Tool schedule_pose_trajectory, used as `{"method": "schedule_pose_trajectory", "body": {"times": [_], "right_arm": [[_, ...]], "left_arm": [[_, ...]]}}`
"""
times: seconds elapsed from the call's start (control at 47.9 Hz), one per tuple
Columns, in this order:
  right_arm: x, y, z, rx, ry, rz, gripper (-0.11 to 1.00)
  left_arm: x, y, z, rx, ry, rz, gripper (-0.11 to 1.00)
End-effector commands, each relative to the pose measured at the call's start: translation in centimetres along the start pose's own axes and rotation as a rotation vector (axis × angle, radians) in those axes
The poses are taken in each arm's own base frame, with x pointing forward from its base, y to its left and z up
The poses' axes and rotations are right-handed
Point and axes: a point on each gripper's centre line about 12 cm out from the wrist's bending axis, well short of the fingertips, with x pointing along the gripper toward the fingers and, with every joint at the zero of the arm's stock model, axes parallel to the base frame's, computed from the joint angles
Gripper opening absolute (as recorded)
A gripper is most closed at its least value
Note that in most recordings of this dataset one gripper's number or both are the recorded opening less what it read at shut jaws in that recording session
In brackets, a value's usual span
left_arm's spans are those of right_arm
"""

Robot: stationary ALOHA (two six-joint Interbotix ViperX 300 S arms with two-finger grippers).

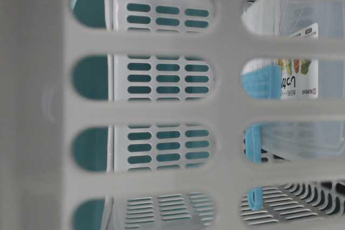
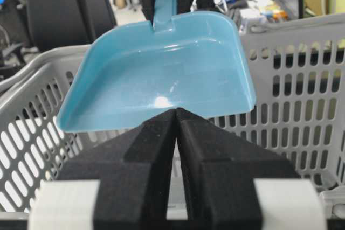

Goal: Pick up the dustpan from the shopping basket with the left arm.
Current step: 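Lift the dustpan upward out of the basket with the left gripper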

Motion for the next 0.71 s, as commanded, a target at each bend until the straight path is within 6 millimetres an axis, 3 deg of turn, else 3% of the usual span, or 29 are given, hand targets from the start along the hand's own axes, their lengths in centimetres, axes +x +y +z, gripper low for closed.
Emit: {"method": "schedule_pose_trajectory", "body": {"times": [0.0,0.689], "right_arm": [[0.12,0.15,0.26,0.002,-0.007,0.007,-0.01],[0.12,0.21,0.26,0.003,-0.006,0.009,-0.01]], "left_arm": [[-1.26,-0.07,0.56,0.000,-0.045,-0.002,0.29],[-0.84,-0.09,0.75,0.002,-0.075,-0.003,0.29]]}}
